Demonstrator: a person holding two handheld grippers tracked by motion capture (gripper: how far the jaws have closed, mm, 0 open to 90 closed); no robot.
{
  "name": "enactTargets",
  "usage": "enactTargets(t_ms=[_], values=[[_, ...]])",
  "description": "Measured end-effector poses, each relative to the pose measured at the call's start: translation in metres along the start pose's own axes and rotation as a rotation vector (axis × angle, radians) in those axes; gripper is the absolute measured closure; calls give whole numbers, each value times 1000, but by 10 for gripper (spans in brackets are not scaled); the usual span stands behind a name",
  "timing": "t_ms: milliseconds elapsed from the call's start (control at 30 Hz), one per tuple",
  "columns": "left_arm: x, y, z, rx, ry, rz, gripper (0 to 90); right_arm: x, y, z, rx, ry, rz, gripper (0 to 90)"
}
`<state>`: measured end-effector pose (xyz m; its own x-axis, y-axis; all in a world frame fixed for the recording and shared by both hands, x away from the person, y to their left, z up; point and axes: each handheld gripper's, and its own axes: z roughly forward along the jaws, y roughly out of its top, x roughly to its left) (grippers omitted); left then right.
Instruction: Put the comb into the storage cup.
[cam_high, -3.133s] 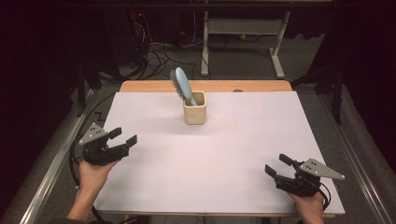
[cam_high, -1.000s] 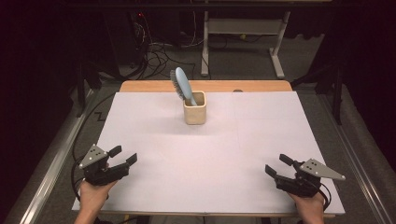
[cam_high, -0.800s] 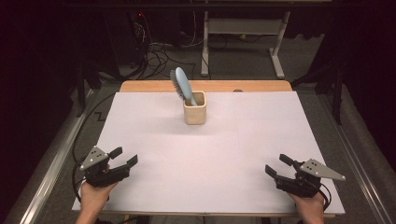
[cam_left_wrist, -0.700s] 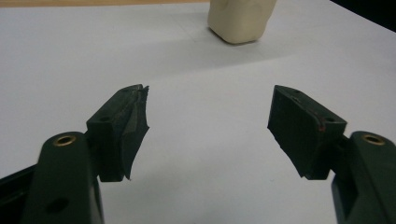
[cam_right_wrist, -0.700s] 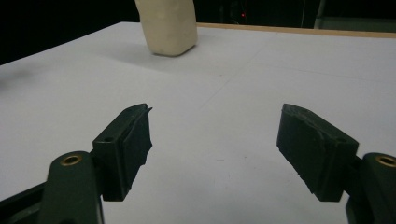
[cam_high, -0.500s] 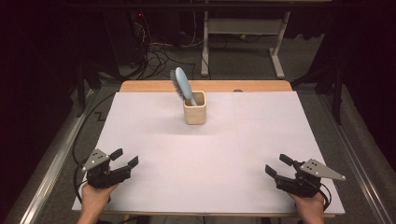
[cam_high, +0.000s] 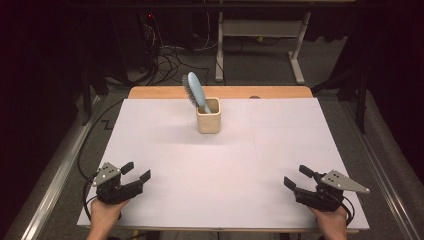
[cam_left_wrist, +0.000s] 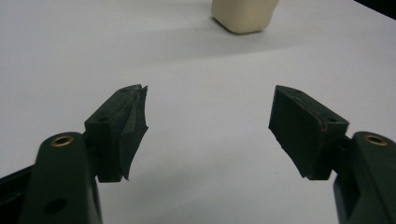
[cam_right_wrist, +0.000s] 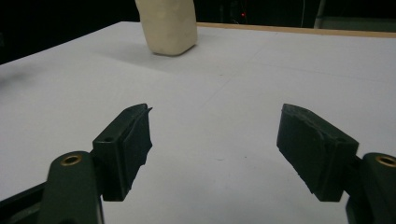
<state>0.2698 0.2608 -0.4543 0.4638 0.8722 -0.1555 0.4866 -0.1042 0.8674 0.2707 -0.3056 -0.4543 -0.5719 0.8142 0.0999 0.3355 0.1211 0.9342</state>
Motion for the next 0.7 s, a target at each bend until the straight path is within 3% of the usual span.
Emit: enactTargets(t_ms=[700], values=[[0,-12,2,16,11,-16,277,0,0,0,1,-2,2,265]])
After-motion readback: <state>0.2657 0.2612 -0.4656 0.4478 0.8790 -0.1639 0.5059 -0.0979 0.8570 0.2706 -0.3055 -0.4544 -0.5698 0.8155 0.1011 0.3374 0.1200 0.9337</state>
